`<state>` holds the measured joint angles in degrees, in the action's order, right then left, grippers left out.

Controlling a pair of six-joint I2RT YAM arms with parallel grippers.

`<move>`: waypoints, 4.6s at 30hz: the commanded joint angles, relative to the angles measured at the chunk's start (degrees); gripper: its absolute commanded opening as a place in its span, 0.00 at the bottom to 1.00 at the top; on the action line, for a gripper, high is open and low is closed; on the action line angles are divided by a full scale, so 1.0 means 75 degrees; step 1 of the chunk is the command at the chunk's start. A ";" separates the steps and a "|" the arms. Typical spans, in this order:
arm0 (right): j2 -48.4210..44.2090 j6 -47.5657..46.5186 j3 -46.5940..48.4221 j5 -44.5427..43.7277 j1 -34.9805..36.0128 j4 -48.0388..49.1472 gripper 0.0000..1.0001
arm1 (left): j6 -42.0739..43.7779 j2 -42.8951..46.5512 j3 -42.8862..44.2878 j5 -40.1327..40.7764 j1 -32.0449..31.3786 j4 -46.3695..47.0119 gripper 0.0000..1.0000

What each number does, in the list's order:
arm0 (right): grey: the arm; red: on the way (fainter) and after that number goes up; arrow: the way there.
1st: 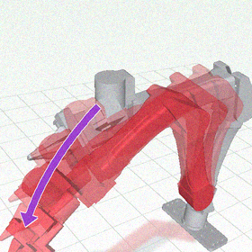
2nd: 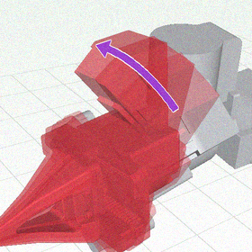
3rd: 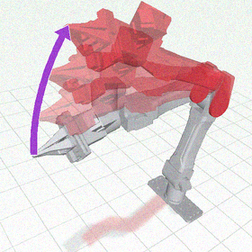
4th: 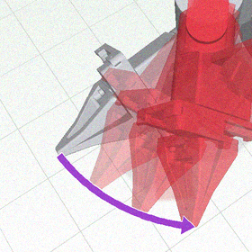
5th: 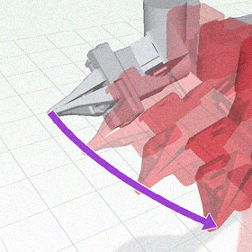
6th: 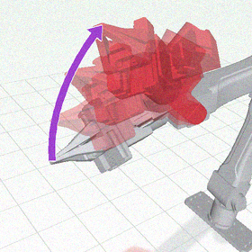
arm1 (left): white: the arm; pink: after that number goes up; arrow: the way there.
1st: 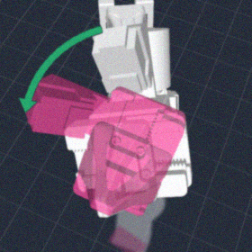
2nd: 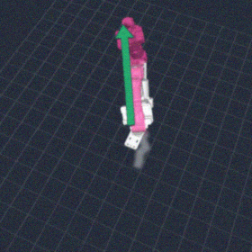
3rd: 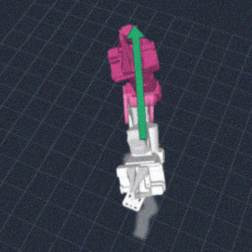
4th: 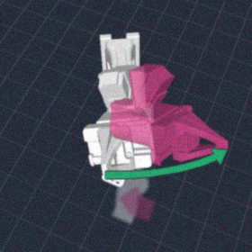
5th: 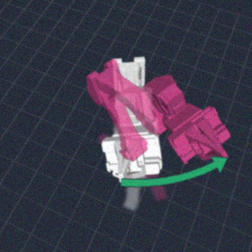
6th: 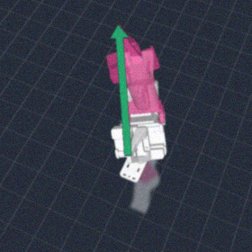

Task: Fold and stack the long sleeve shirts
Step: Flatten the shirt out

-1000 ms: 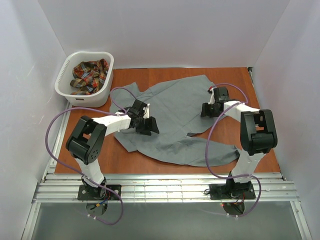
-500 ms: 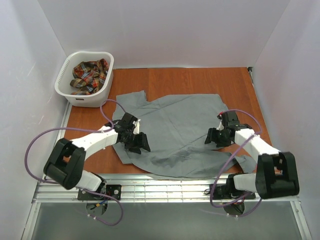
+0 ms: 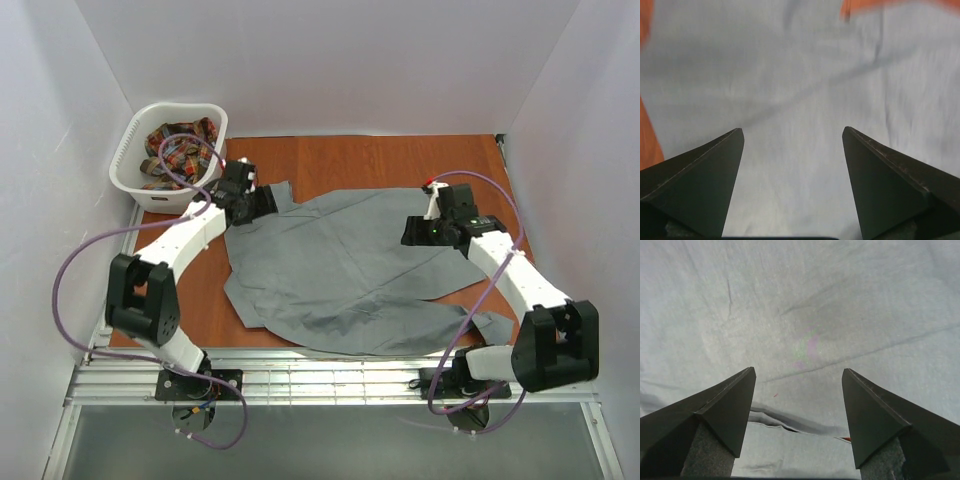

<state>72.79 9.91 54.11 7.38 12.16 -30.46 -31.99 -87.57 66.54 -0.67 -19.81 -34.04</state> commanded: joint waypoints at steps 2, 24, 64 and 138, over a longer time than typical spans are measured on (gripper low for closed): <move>0.0641 -0.0209 -0.0054 -0.0793 0.0696 0.0462 0.67 | -0.0094 -0.1375 0.1285 0.1470 0.0087 0.0706 0.77; 0.1345 0.0459 -0.1589 -0.1734 0.2550 0.0979 0.71 | -0.0751 -0.6498 0.5366 0.3536 0.0345 0.0181 0.76; 0.0255 0.0847 -0.2210 -0.1112 0.2562 0.0475 0.60 | 0.0105 0.1283 -0.1058 0.2432 -0.1695 0.2396 0.87; -0.0671 0.1128 -0.2292 -0.1312 0.2550 0.0557 0.62 | -0.0997 -0.0768 -0.1068 0.1835 -0.1718 0.0226 0.66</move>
<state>68.99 17.82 36.23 -2.61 31.16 -26.50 -39.83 -91.02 56.71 11.09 -33.91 -31.53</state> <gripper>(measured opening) 0.615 0.660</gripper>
